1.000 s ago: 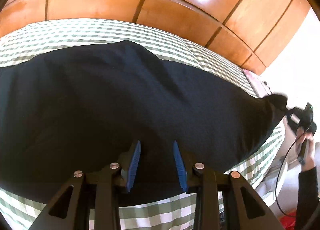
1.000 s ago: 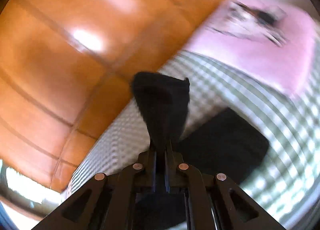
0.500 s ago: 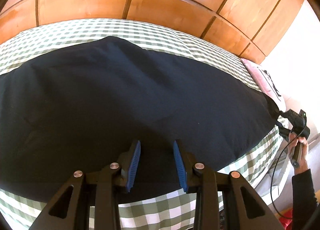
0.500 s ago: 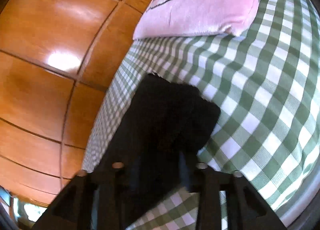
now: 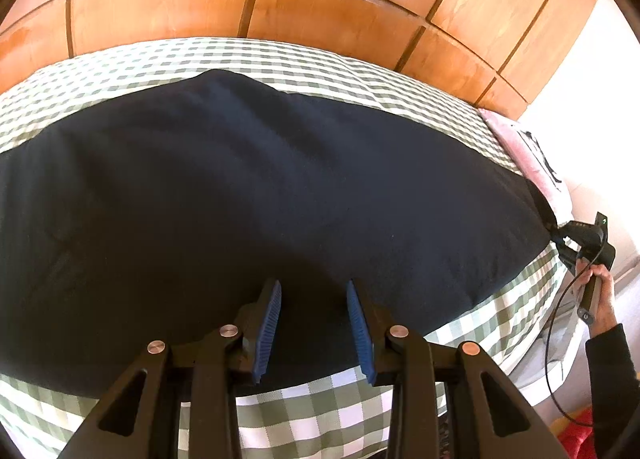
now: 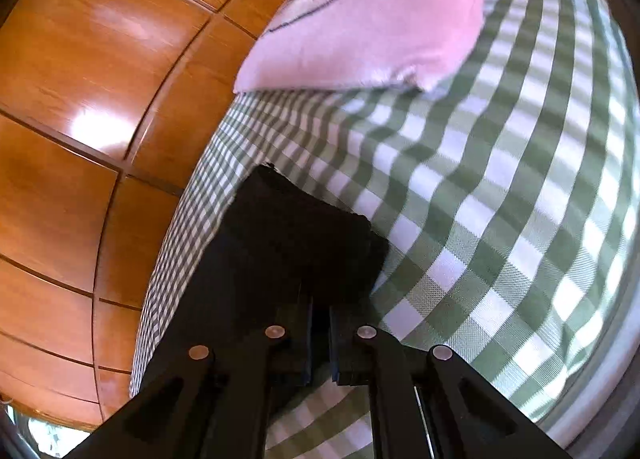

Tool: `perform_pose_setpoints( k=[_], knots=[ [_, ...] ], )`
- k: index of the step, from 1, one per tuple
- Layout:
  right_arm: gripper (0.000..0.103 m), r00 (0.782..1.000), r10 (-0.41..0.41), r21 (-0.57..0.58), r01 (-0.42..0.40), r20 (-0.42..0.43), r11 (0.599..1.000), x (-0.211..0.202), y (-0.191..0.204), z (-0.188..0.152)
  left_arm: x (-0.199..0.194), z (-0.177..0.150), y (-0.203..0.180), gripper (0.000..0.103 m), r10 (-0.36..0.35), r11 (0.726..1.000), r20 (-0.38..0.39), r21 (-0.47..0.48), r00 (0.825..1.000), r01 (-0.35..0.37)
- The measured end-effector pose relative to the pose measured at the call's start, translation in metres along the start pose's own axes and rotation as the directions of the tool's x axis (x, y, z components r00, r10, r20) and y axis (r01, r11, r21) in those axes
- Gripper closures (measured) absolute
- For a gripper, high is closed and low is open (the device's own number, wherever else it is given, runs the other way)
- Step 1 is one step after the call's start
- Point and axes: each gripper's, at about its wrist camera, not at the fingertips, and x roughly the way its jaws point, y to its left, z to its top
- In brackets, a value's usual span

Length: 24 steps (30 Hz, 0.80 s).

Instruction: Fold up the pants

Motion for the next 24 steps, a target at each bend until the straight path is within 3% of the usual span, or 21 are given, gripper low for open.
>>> perform_pose_setpoints(
  k=[5, 8, 10, 13, 16, 18, 19, 21, 24],
  knots=[
    [0.089, 1.0, 0.002, 0.0, -0.002, 0.011, 1.0, -0.012, 0.002, -0.002, -0.001, -0.001, 0.0, 0.07, -0.005, 1.0, 0.009, -0.002, 1.0, 0.005],
    [0.076, 0.986, -0.139, -0.091, 0.147, 0.092, 0.985, -0.037, 0.02, -0.006, -0.004, -0.001, 0.001, 0.07, 0.0, 1.0, 0.018, 0.005, 1.0, 0.0],
    [0.072, 0.977, -0.168, -0.154, 0.187, 0.13, 0.97, -0.049, 0.036, -0.011, -0.007, 0.0, 0.002, 0.07, 0.003, 1.0, 0.029, 0.009, 1.0, -0.004],
    [0.072, 0.989, -0.111, -0.286, 0.134, 0.098, 0.949, -0.049, 0.076, -0.022, -0.012, 0.001, 0.007, 0.07, 0.009, 1.0, 0.051, -0.001, 0.999, -0.009],
    [0.072, 0.996, -0.003, -0.45, -0.037, -0.087, 0.892, -0.014, 0.136, -0.05, -0.015, 0.002, 0.018, 0.07, 0.021, 0.999, 0.069, -0.039, 0.997, -0.018],
    [0.072, 0.973, 0.054, -0.526, -0.169, -0.226, 0.834, 0.014, 0.178, -0.078, -0.017, 0.003, 0.027, 0.069, 0.027, 0.997, 0.079, -0.069, 0.997, -0.022],
    [0.072, 0.947, 0.082, -0.546, -0.248, -0.311, 0.8, 0.032, 0.202, -0.096, -0.018, 0.003, 0.031, 0.07, 0.033, 0.997, 0.082, -0.079, 0.996, -0.026],
    [0.072, 0.866, 0.13, -0.542, -0.412, -0.483, 0.733, 0.07, 0.251, -0.136, -0.019, 0.003, 0.038, 0.07, 0.046, 0.995, 0.088, -0.089, 0.995, -0.038],
    [0.072, 0.745, 0.144, -0.503, -0.566, -0.651, 0.653, 0.113, 0.311, -0.186, -0.022, 0.004, 0.045, 0.07, 0.075, 0.994, 0.1, -0.081, 0.992, -0.067]
  ],
)
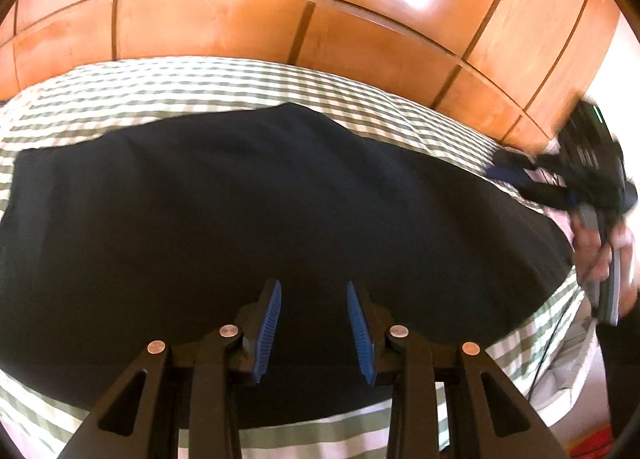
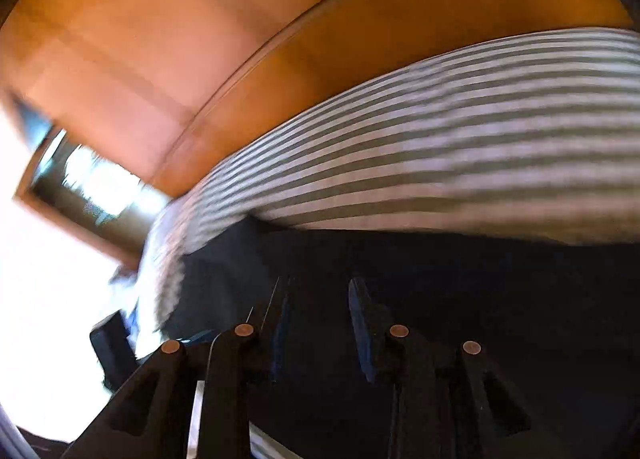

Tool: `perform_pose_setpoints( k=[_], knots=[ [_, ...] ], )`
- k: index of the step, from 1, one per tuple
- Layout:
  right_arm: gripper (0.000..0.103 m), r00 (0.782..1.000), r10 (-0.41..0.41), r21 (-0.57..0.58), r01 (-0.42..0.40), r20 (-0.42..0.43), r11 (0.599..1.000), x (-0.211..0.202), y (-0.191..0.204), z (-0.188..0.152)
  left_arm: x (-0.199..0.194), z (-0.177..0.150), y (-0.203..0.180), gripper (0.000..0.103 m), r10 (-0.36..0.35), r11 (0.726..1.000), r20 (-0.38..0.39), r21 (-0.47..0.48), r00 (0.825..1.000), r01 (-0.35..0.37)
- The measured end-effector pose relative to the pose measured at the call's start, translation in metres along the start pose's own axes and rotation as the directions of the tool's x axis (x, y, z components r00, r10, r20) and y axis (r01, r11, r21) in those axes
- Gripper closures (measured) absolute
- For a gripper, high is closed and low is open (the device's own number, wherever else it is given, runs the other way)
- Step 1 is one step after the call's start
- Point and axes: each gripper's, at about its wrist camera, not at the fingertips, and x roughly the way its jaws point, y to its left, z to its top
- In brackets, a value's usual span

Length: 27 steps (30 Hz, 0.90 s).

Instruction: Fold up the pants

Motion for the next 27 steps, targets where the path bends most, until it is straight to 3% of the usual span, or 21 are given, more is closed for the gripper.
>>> perform_pose_setpoints(
  k=[3, 8, 12, 18, 20, 21, 22, 25, 27],
  knots=[
    [0.072, 0.991, 0.086, -0.056, -0.092, -0.1, 0.994, 0.063, 0.036, 0.029, 0.001, 0.0, 0.006, 0.07, 0.02, 1.0, 0.004, 0.015, 1.0, -0.02],
    [0.072, 0.967, 0.115, -0.043, -0.128, -0.228, 0.991, 0.138, 0.055, 0.062, 0.006, -0.005, 0.016, 0.07, 0.017, 1.0, -0.001, 0.001, 1.0, -0.017],
    [0.07, 0.939, 0.102, -0.049, -0.125, -0.328, 0.991, 0.174, 0.056, 0.067, 0.006, -0.008, 0.019, 0.07, 0.002, 1.0, 0.008, -0.009, 1.0, -0.002],
    [0.07, 0.908, 0.183, -0.073, -0.226, -0.377, 0.971, 0.204, 0.072, 0.069, 0.005, -0.013, 0.02, 0.068, 0.001, 1.0, 0.015, -0.003, 1.0, -0.001],
    [0.08, 0.92, 0.149, -0.103, -0.199, -0.362, 0.975, 0.21, 0.076, 0.07, 0.004, -0.014, 0.02, 0.068, 0.003, 1.0, 0.014, -0.006, 1.0, -0.003],
    [0.097, 0.93, 0.112, -0.129, -0.166, -0.349, 0.978, 0.212, 0.079, 0.07, 0.004, -0.014, 0.021, 0.068, 0.003, 1.0, 0.012, -0.012, 1.0, -0.003],
    [0.097, 0.944, 0.083, -0.16, -0.141, -0.32, 0.977, 0.21, 0.083, 0.071, 0.004, -0.014, 0.021, 0.068, 0.002, 1.0, 0.011, -0.017, 1.0, -0.002],
    [0.098, 0.966, 0.123, -0.198, -0.169, -0.228, 0.966, 0.193, 0.099, 0.081, 0.006, -0.013, 0.021, 0.068, 0.023, 1.0, 0.008, -0.013, 1.0, -0.023],
    [0.098, 0.976, 0.083, -0.229, -0.128, -0.2, 0.965, 0.195, 0.104, 0.085, 0.01, -0.01, 0.019, 0.068, 0.042, 0.999, -0.005, -0.011, 0.999, -0.042]
  ],
)
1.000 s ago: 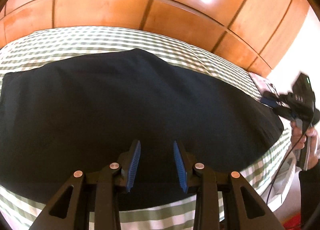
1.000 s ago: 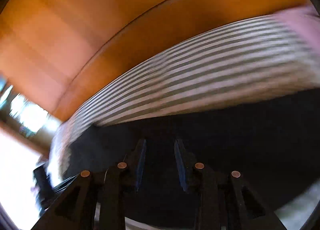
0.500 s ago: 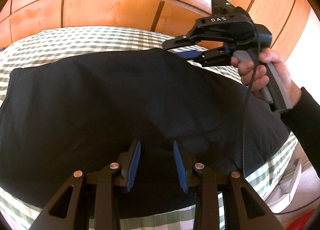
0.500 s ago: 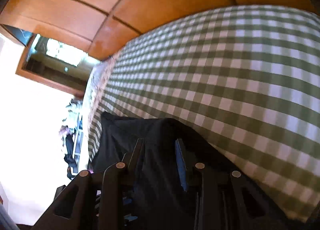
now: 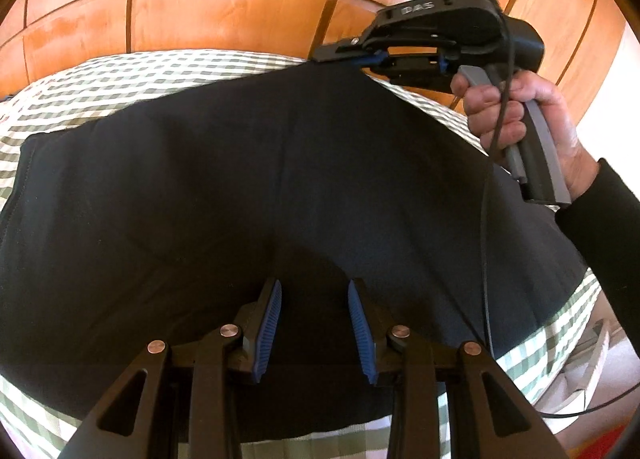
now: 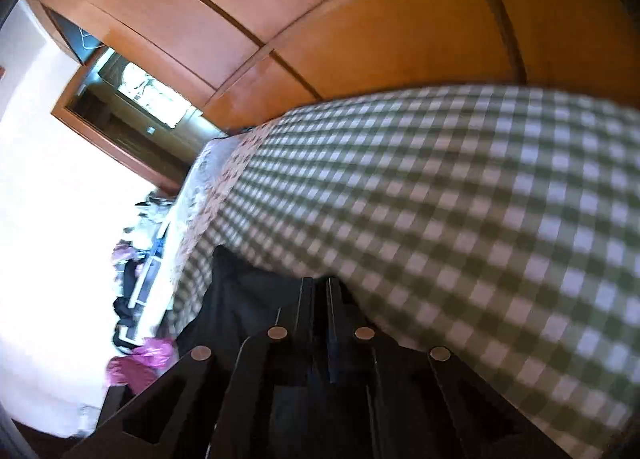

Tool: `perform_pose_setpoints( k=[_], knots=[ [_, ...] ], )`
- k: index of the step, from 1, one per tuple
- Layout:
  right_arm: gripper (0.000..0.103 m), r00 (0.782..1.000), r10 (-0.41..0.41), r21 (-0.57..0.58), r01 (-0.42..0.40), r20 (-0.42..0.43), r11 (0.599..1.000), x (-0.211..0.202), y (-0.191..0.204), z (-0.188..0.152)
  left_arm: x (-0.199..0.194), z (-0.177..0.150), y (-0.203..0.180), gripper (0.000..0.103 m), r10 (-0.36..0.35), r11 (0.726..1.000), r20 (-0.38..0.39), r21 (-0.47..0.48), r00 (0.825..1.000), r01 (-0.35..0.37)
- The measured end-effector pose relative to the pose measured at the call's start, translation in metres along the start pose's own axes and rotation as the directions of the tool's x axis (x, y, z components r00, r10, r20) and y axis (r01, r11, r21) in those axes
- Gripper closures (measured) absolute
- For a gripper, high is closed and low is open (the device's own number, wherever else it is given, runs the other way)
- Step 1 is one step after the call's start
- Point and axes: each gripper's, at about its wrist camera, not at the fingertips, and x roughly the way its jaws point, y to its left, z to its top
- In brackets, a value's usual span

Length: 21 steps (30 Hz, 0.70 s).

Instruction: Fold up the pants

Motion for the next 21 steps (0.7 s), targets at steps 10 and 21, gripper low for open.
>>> perform_pose_setpoints(
  k=[10, 21],
  knots=[
    [0.091, 0.987, -0.152, 0.048, 0.155, -0.056, 0.987, 0.028, -0.02, -0.003, -0.008, 0.024, 0.004, 0.068, -0.015, 1.0, -0.033, -0.018, 0.999, 0.014],
    [0.082, 0.977, -0.206, 0.009, 0.206, 0.049, 0.979, -0.056, 0.01, -0.077, 0.009, 0.087, 0.019, 0.068, 0.057, 0.998, 0.043, 0.027, 0.997, -0.059]
  ],
)
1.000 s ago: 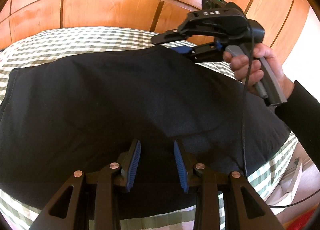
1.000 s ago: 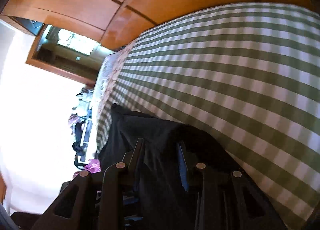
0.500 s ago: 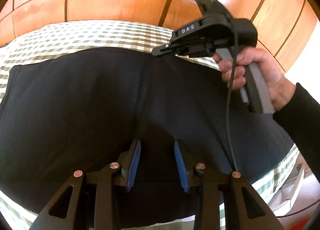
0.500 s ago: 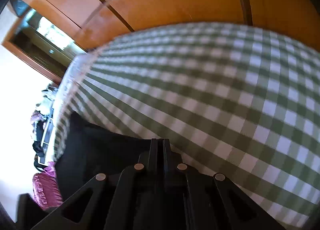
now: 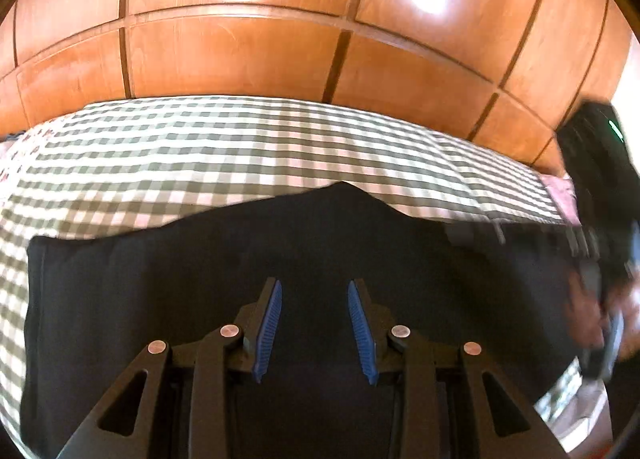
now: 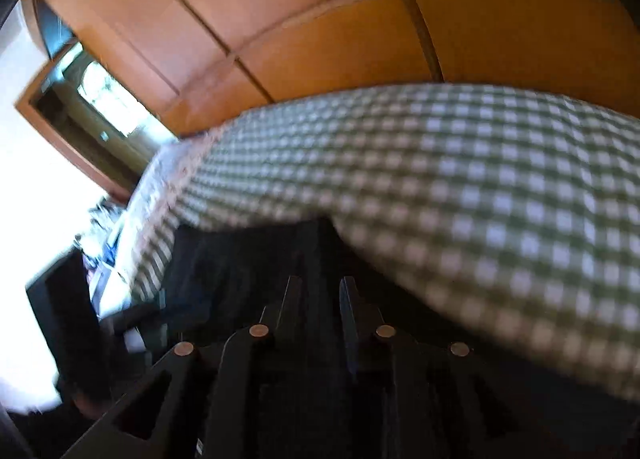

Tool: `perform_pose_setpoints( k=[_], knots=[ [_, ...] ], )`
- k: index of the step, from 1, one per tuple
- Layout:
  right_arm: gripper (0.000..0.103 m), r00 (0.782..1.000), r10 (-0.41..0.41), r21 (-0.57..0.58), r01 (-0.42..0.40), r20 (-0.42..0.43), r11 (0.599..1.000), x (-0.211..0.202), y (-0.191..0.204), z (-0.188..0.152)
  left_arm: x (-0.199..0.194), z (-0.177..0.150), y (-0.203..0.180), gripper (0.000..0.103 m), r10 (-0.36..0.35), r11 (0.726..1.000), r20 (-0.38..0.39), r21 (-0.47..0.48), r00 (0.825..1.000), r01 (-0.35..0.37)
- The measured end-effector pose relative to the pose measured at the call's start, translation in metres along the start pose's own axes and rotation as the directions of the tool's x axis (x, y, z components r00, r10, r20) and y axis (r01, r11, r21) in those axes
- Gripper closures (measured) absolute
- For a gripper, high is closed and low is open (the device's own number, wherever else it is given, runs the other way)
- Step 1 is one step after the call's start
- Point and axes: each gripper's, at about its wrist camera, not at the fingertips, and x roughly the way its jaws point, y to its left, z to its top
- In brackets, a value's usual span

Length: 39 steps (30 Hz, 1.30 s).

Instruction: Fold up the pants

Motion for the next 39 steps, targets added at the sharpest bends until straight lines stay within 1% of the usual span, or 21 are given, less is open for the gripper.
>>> perform_pose_setpoints(
  k=[2, 5, 6, 7, 8, 11, 13, 17, 18, 21, 23, 25, 26, 28, 29, 31, 33, 34, 36, 38, 39],
  knots=[
    [0.082, 0.997, -0.059, -0.012, 0.059, -0.042, 0.998, 0.017, 0.003, -0.014, 0.017, 0.006, 0.01, 0.068, 0.052, 0.999, -0.025, -0.01, 0.998, -0.052],
    [0.084, 0.989, -0.142, 0.005, 0.142, -0.03, 0.99, 0.034, -0.004, -0.017, 0.037, 0.006, 0.025, 0.07, 0.117, 0.992, -0.068, -0.044, 0.991, -0.12],
    [0.094, 0.983, -0.181, 0.01, 0.181, -0.014, 0.983, 0.041, -0.005, -0.016, 0.045, 0.002, 0.033, 0.069, 0.124, 0.99, -0.086, -0.054, 0.988, -0.129],
    [0.101, 0.976, -0.218, 0.021, 0.218, 0.003, 0.976, 0.049, -0.006, -0.014, 0.048, 0.0, 0.036, 0.069, 0.116, 0.991, -0.077, -0.058, 0.99, -0.12],
    [0.103, 0.973, -0.231, 0.027, 0.231, 0.018, 0.973, 0.057, -0.006, -0.014, 0.047, -0.002, 0.038, 0.069, 0.11, 0.992, -0.054, -0.063, 0.993, -0.113],
    [0.103, 0.973, -0.225, 0.074, 0.221, 0.053, 0.972, 0.064, -0.012, -0.011, 0.045, -0.002, 0.038, 0.069, 0.112, 0.991, -0.058, -0.062, 0.992, -0.116],
    [0.103, 0.972, -0.227, 0.075, 0.223, 0.061, 0.972, 0.064, -0.01, -0.012, 0.041, -0.001, 0.036, 0.069, 0.112, 0.991, -0.061, -0.064, 0.992, -0.116],
    [0.103, 0.968, -0.244, 0.08, 0.239, 0.062, 0.968, 0.044, -0.008, -0.016, 0.013, -0.006, 0.045, 0.069, 0.124, 0.984, -0.025, -0.122, 0.992, -0.126],
    [0.099, 0.966, -0.252, 0.079, 0.246, 0.066, 0.966, 0.033, -0.006, -0.02, 0.007, -0.008, 0.052, 0.069, 0.114, 0.982, -0.016, -0.147, 0.993, -0.115],
    [0.098, 0.959, -0.269, 0.074, 0.263, 0.093, 0.962, 0.006, -0.001, -0.033, -0.029, -0.026, 0.072, 0.069, 0.107, 0.967, 0.024, -0.233, 0.994, -0.098],
    [0.093, 0.962, -0.241, 0.066, 0.234, 0.126, 0.97, -0.008, 0.013, -0.045, -0.054, -0.043, 0.09, 0.069, 0.108, 0.952, 0.052, -0.292, 0.993, -0.089],
    [0.074, 0.967, -0.214, 0.068, 0.206, 0.14, 0.976, -0.018, 0.021, -0.056, -0.081, -0.065, 0.115, 0.069, 0.123, 0.923, 0.067, -0.375, 0.99, -0.089],
    [0.071, 0.969, -0.199, 0.067, 0.19, 0.146, 0.979, -0.021, 0.026, -0.063, -0.091, -0.075, 0.126, 0.069, 0.135, 0.908, 0.071, -0.408, 0.988, -0.095],
    [0.071, 0.97, -0.19, 0.048, 0.185, 0.15, 0.982, -0.026, 0.036, -0.076, -0.119, -0.101, 0.153, 0.069, 0.173, 0.86, 0.085, -0.499, 0.981, -0.108],
    [0.071, 0.971, -0.187, 0.04, 0.183, 0.147, 0.982, -0.026, 0.04, -0.082, -0.127, -0.109, 0.162, 0.069, 0.181, 0.843, 0.089, -0.527, 0.979, -0.108],
    [0.071, 0.973, -0.187, 0.025, 0.185, 0.139, 0.982, -0.025, 0.046, -0.093, -0.147, -0.133, 0.187, 0.069, 0.195, 0.784, 0.096, -0.613, 0.976, -0.096],
    [0.071, 0.97, -0.201, 0.009, 0.202, 0.136, 0.979, -0.024, 0.05, -0.101, -0.159, -0.155, 0.21, 0.069, 0.192, 0.72, 0.101, -0.69, 0.976, -0.07],
    [0.071, 0.971, -0.203, 0.01, 0.204, 0.129, 0.979, -0.022, 0.05, -0.104, -0.162, -0.162, 0.217, 0.069, 0.186, 0.695, 0.104, -0.717, 0.977, -0.056],
    [0.071, 0.973, -0.203, 0.021, 0.202, 0.108, 0.979, -0.018, 0.048, -0.109, -0.166, -0.175, 0.23, 0.069, 0.15, 0.642, 0.131, -0.767, 0.98, 0.004],
    [0.071, 0.973, -0.211, 0.024, 0.21, 0.097, 0.977, -0.013, 0.046, -0.113, -0.163, -0.179, 0.235, 0.069, 0.108, 0.613, 0.157, -0.788, 0.982, 0.059],
    [0.071, 0.972, -0.215, 0.027, 0.213, 0.092, 0.977, -0.011, 0.045, -0.116, -0.16, -0.178, 0.235, 0.069, 0.095, 0.608, 0.16, -0.791, 0.983, 0.069]
  ],
)
